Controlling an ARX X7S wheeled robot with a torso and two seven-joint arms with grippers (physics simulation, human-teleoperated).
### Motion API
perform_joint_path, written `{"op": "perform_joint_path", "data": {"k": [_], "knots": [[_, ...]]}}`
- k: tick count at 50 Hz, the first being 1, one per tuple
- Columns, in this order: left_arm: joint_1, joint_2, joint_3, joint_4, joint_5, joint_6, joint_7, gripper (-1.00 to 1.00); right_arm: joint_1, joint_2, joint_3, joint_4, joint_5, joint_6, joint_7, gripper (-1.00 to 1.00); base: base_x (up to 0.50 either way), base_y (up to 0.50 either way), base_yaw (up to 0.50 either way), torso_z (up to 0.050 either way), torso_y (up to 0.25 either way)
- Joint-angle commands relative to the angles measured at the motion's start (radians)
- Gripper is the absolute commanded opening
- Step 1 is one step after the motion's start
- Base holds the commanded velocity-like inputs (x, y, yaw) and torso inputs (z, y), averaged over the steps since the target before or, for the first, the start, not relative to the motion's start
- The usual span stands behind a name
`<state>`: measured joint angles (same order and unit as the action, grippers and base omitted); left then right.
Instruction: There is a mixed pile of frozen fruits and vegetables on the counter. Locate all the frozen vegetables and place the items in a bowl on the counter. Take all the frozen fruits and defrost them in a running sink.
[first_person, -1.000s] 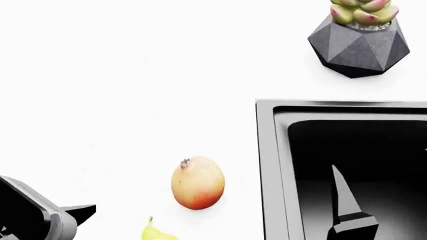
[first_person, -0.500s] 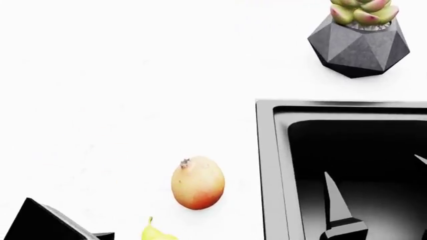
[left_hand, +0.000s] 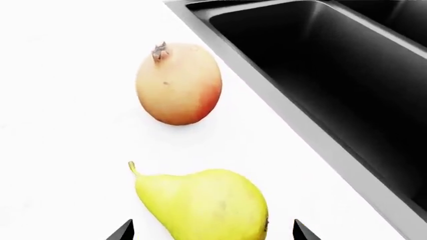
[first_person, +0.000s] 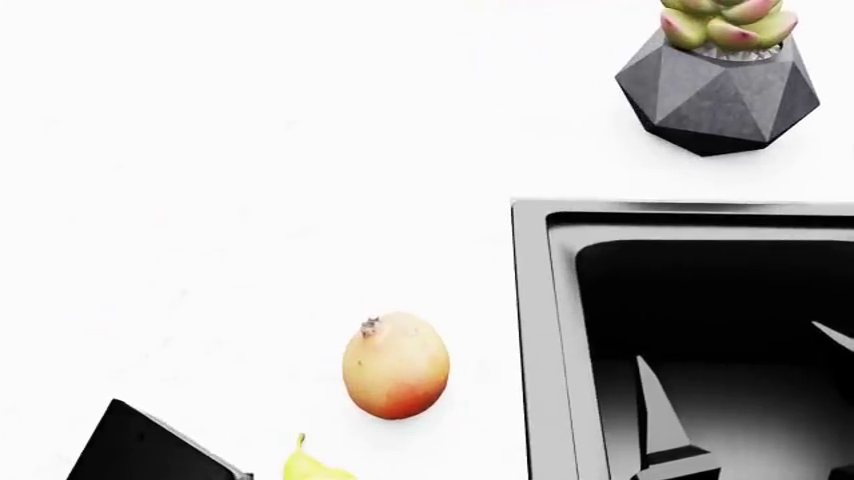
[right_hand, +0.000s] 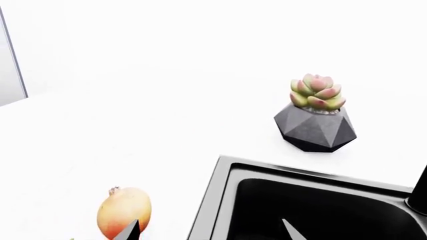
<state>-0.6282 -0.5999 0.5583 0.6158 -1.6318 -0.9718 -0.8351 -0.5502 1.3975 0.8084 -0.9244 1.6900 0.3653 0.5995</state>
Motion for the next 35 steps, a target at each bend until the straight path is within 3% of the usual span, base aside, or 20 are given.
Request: {"op": "perform_joint_path", "data": {"k": [1,35], "knots": [[-0.018,0.041,0.031,-0.061,0.042,-0.008,0.02,1.0,0.01,-0.011,-0.025,-0.004,-0.014,-0.003,-0.004,1.0,0.0,0.0,0.0,0.0,0.0],[-0.014,0.088,0.065,-0.12,0.063,0.007,0.019,1.0,0.027,-0.013,-0.149,-0.005,-0.083,-0.044,-0.018,1.0,0.0,0.0,0.0,0.0,0.0]]}}
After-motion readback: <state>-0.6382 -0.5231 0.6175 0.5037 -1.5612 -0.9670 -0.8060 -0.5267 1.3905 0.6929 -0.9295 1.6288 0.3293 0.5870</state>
